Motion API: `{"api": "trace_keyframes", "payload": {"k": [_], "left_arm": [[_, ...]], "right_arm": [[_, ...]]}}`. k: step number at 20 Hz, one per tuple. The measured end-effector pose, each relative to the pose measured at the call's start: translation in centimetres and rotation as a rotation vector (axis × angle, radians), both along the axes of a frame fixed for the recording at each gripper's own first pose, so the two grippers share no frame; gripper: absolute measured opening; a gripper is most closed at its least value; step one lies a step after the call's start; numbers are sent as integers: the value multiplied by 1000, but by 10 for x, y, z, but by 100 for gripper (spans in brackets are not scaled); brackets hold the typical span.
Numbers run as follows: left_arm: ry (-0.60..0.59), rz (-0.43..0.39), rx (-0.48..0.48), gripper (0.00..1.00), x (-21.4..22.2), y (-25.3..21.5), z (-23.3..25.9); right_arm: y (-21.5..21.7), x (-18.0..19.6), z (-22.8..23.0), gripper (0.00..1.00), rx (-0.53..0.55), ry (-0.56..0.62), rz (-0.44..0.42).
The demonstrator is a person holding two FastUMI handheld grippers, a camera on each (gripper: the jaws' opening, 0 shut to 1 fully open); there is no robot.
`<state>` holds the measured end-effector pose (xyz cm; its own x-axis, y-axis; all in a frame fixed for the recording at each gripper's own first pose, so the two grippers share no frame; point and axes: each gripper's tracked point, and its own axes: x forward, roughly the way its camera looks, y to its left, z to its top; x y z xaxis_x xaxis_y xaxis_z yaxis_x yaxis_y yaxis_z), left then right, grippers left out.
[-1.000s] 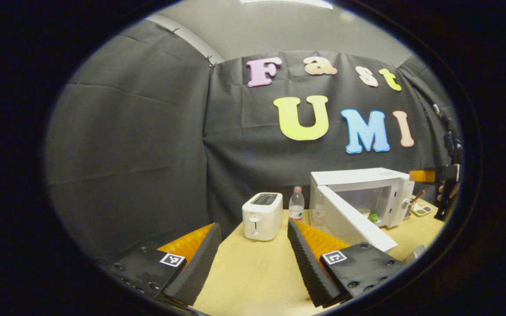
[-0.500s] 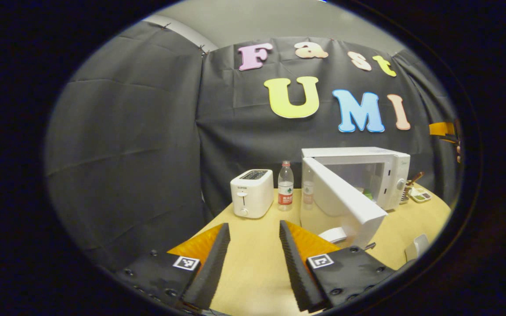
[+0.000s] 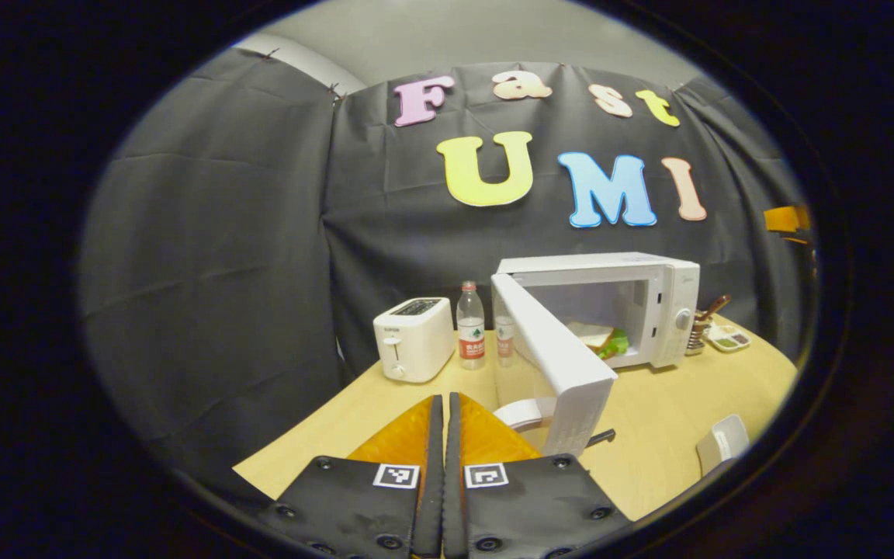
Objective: Open the microwave oven with the left hand, put the food in, and close the microwave oven.
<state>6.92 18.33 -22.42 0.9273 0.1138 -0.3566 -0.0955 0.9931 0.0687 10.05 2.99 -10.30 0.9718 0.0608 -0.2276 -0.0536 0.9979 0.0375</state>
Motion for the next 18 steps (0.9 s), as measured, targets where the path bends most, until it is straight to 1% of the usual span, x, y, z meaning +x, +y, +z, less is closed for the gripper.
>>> {"api": "trace_keyframes", "payload": {"k": [2, 5, 7, 8, 12, 13, 14, 15, 16, 17, 18], "left_arm": [[-2, 2, -2, 7, 2, -14, 1], [-3, -31, -11, 7, 6, -43, 3], [6, -82, -8, 12, 9, -67, 3], [15, -103, -3, 7, 12, -77, 1], [28, -210, -8, 7, 23, -124, 1], [27, -245, -15, 2, 26, -135, -1], [27, -283, -22, 2, 31, -148, 0], [29, -317, -26, 7, 36, -159, -1], [28, -348, -32, 2, 42, -170, 0], [23, -375, -41, 3, 47, -178, 1], [16, -404, -53, 7, 55, -189, 3]], "right_arm": [[-12, -9, 4, 98, -8, -8, 5], [-26, -21, 2, 97, 3, -1, 11], [-35, -28, -1, 97, 17, 13, 10], [-37, -31, -2, 97, 28, 19, 6], [-48, -40, -4, 98, 46, 33, -25], [-50, -41, -5, 98, 42, 34, -37], [-52, -43, -5, 98, 45, 38, -49], [-52, -44, -5, 98, 51, 40, -60], [-53, -45, -4, 98, 53, 38, -75], [-54, -45, -2, 98, 51, 33, -89], [-55, -44, -1, 98, 46, 31, -102]]}}
